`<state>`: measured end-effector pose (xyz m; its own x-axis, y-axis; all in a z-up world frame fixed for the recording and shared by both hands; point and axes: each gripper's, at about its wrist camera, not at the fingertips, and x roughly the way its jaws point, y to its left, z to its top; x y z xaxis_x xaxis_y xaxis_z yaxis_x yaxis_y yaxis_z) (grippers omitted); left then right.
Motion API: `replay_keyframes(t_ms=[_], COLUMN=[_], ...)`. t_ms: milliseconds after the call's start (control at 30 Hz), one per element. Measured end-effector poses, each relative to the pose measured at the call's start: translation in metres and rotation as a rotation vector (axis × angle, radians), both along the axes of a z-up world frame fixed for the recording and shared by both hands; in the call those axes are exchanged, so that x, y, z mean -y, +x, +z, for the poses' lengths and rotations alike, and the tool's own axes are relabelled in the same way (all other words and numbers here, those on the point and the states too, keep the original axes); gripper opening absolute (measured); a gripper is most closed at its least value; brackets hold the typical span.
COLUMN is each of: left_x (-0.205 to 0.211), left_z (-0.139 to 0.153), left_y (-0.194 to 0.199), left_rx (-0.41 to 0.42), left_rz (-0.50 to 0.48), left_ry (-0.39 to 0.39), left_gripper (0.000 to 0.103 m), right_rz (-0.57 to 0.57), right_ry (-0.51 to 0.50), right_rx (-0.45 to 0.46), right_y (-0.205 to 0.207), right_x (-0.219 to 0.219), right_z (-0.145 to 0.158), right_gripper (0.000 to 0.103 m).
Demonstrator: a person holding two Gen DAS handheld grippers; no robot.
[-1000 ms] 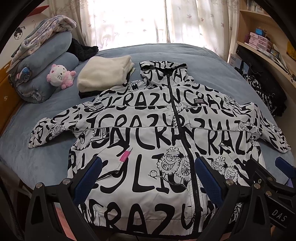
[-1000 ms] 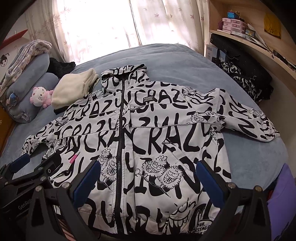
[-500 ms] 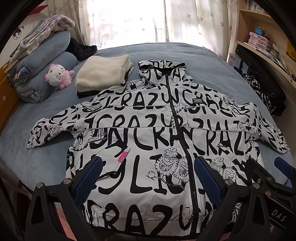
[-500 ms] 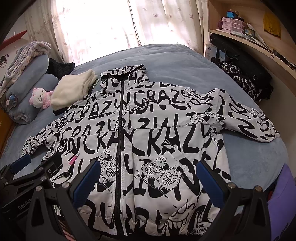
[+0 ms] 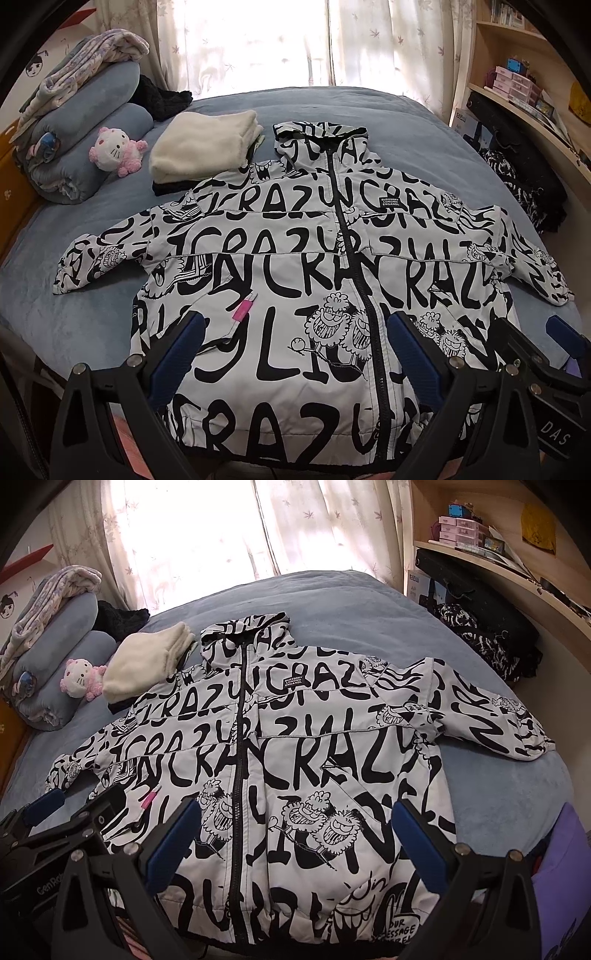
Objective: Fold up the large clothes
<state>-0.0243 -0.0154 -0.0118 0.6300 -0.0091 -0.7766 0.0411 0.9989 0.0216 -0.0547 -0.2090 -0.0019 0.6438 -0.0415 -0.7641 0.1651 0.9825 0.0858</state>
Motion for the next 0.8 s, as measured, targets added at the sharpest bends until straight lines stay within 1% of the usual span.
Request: replay_keyframes(t_ms=[167, 467, 633, 667, 700, 800], left_x=[0.007, 0.009, 0.021, 0.027, 0.022, 0.025], left_z=[0.001, 0.003, 0.02, 0.023, 0.025, 0.031], left_y=[-0.007, -0.007, -0.002, -0.001, 0.0, 0.007], left_rx=[0.005, -0.001, -0.01, -0.008, -0.007, 0.006], left_rz=[-0.001, -0.003, -0.019, -0.021, -0.022, -0.027], left_ry=[0.001, -0.005, -0.014, -0.016, -0.02, -0.027], left_gripper=[0.098, 0.098, 0.098, 0.098, 0.098, 0.098], right_rz=[-0.001, 0.009, 0.008, 0.007, 0.005, 0.0], right_ry=[0.003, 0.022, 0.047, 0.047, 0.042, 0.03], right_rx=[0.001, 0.007, 0.021, 0.024, 0.033, 0.048], right_y=[-0.001, -0.007, -0.006, -0.005, -0.003, 0.001], right_x=[0.001, 0.003, 0.008, 0.011, 0.012, 0.02], right_z=[0.0, 0.004, 0.008, 0.008, 0.011, 0.015], right_gripper=[0.103, 0.103, 0.103, 0.103, 0.103, 0.103])
